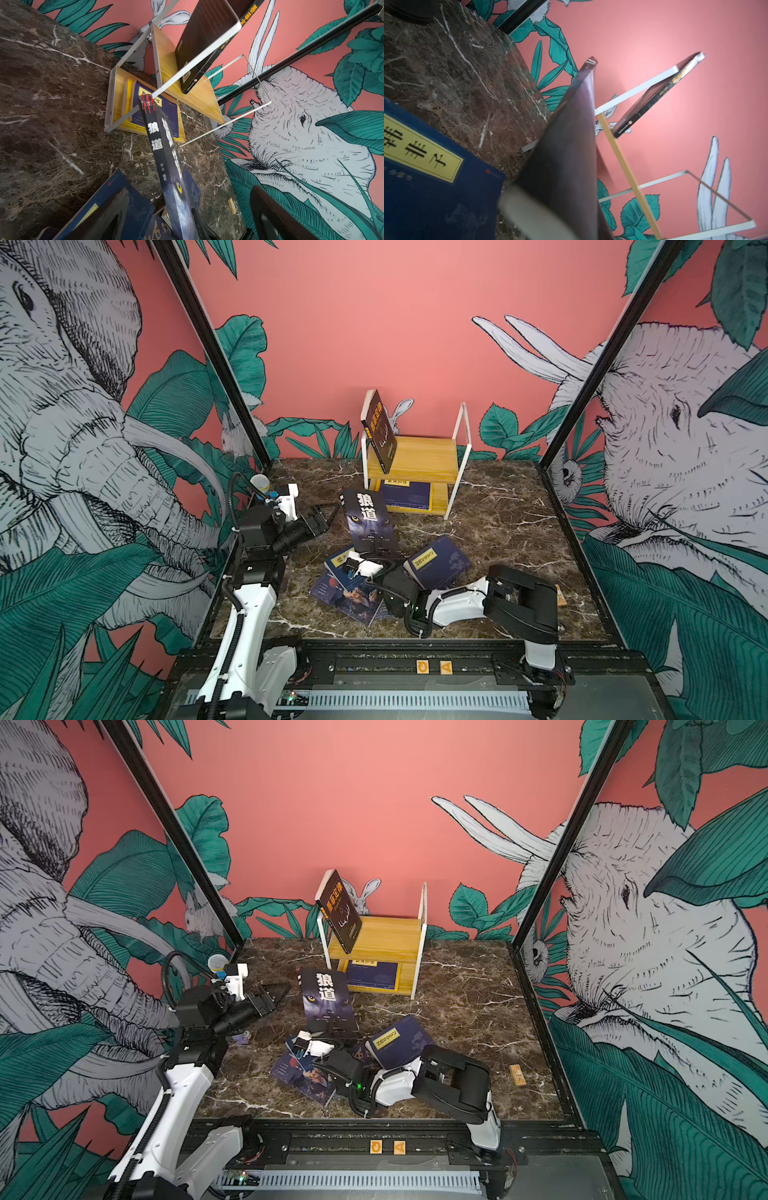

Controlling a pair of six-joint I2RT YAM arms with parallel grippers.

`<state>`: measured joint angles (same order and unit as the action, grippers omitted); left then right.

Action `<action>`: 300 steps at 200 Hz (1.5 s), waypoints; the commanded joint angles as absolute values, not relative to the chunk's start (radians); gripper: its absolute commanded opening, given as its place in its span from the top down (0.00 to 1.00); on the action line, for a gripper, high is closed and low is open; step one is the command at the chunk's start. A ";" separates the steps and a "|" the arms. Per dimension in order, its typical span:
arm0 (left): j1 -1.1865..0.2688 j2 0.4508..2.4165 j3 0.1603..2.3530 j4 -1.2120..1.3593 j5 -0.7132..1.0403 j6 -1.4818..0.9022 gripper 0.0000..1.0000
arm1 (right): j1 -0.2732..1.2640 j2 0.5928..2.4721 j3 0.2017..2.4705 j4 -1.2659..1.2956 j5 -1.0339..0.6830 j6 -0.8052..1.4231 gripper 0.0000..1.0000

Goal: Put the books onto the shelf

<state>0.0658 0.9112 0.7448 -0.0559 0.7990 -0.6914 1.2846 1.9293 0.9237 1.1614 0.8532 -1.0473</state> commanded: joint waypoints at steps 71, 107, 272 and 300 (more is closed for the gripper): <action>0.063 1.147 0.934 -0.196 0.893 -0.668 0.07 | 1.307 1.775 0.850 1.414 0.753 -1.460 1.00; 0.064 1.261 1.022 -0.201 0.920 -0.694 0.17 | 1.329 1.761 0.847 1.414 0.745 -1.485 1.00; 0.112 1.084 0.929 -0.147 0.783 -0.845 1.00 | 1.370 1.880 0.999 1.402 0.912 -1.387 0.16; 0.179 1.061 0.886 -0.117 0.738 -0.921 1.00 | 1.382 1.931 1.079 1.306 0.963 -1.319 0.10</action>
